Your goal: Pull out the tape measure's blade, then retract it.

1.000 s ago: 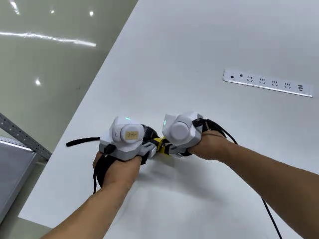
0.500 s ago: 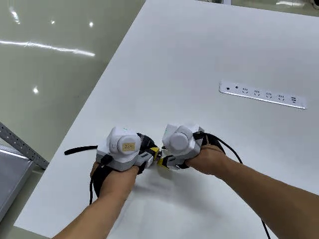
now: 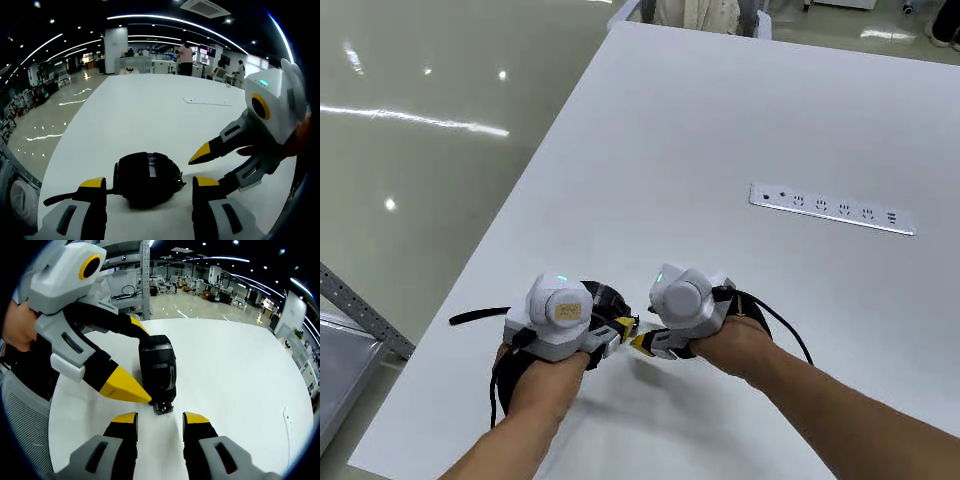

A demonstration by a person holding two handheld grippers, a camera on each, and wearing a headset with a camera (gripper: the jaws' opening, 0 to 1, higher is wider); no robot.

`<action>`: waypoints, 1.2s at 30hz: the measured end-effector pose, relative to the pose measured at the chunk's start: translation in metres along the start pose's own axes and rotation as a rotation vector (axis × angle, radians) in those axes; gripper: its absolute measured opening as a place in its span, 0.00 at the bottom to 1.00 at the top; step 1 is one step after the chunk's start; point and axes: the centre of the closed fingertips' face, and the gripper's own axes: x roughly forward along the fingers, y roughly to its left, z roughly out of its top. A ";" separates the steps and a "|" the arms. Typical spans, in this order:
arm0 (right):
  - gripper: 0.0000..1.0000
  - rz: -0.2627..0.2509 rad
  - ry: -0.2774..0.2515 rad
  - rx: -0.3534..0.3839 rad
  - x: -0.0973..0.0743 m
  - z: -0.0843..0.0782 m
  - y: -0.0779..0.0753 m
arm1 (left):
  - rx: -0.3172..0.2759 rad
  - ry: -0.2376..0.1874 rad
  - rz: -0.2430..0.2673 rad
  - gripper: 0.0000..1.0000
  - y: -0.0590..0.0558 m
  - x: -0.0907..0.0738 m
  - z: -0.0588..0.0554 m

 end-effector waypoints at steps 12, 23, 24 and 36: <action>0.42 -0.076 -0.050 0.112 -0.025 0.003 0.004 | 0.041 0.004 -0.001 0.71 0.002 -0.016 0.003; 0.48 -0.144 -0.077 0.192 -0.049 0.004 0.011 | 0.071 0.008 -0.027 0.72 -0.004 -0.030 -0.001; 0.48 -0.152 -0.082 0.201 -0.051 0.004 0.012 | 0.073 0.008 -0.029 0.73 -0.004 -0.031 -0.002; 0.54 -0.197 -0.085 0.286 -0.069 -0.003 0.032 | 0.099 0.031 -0.050 0.73 -0.003 -0.047 -0.015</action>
